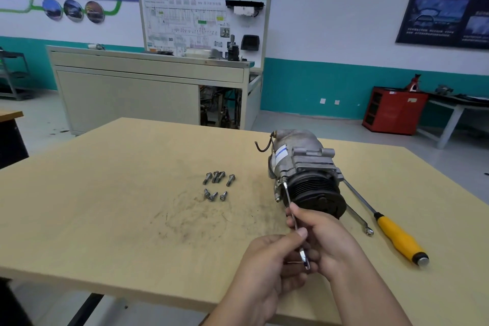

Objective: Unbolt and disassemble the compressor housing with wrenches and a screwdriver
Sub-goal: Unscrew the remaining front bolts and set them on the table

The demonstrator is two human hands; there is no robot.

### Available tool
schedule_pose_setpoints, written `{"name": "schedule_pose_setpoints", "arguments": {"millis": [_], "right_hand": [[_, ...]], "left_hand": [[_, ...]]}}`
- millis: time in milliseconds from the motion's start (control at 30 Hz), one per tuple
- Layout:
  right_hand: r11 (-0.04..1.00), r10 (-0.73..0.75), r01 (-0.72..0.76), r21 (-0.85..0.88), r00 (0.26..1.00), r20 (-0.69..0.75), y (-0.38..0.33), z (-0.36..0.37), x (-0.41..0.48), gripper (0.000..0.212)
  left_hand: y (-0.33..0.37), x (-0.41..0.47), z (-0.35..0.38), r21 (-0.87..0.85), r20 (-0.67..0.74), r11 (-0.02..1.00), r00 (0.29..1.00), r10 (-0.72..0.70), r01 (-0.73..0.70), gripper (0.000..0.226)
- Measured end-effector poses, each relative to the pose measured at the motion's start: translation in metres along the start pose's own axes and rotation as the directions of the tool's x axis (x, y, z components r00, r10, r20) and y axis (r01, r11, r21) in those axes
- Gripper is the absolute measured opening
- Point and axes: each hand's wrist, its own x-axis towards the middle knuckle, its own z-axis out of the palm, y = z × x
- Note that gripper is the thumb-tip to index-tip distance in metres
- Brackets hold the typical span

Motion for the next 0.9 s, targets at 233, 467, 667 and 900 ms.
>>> {"name": "schedule_pose_setpoints", "arguments": {"millis": [233,467,667,900], "right_hand": [[0.987,-0.141,0.138,-0.081,0.989,-0.038,0.006,0.01,0.002,0.025],[0.993,-0.108,0.111,-0.044,0.992,0.067,0.007,0.007,0.0,0.027],[0.995,-0.104,0.104,0.0,0.994,0.035,0.014,0.006,0.007,0.019],[0.995,-0.096,0.096,-0.01,0.995,-0.015,0.019,0.004,0.01,0.017]], "left_hand": [[0.008,-0.001,-0.013,0.002,-0.013,1.0,1.0,0.025,-0.025,0.022],[0.006,-0.001,-0.018,-0.094,-0.009,0.995,0.999,-0.043,0.042,0.032],[-0.002,0.001,-0.018,-0.181,-0.018,0.975,0.991,-0.131,0.126,0.035],[-0.008,0.004,-0.011,0.079,-0.112,0.997,0.993,0.022,-0.014,0.024]]}}
